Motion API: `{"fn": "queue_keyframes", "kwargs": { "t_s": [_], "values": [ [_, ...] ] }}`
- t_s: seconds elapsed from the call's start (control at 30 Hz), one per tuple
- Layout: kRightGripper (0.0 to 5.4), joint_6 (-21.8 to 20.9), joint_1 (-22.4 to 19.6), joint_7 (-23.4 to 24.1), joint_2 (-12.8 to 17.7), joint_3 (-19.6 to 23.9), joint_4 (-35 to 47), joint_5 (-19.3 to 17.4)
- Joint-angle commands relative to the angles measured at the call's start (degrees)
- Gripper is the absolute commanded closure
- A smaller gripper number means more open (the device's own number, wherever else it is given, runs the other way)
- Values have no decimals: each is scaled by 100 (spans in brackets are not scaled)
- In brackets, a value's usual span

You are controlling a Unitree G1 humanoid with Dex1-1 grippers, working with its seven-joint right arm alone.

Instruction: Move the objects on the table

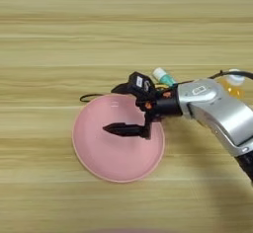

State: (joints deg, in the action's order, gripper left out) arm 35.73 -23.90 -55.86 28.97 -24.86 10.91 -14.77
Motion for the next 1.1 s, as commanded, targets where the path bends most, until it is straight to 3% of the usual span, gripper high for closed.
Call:
{"fn": "queue_keyframes", "kwargs": {
  "t_s": [0.03,0.57,1.1],
  "values": [
    [3,-175,-451,-65,-34,-50,-47,181],
    [3,-395,-782,-106,-832,-556,-952,932],
    [3,-691,-1016,-208,-1375,-660,-1666,1328]
  ]
}}
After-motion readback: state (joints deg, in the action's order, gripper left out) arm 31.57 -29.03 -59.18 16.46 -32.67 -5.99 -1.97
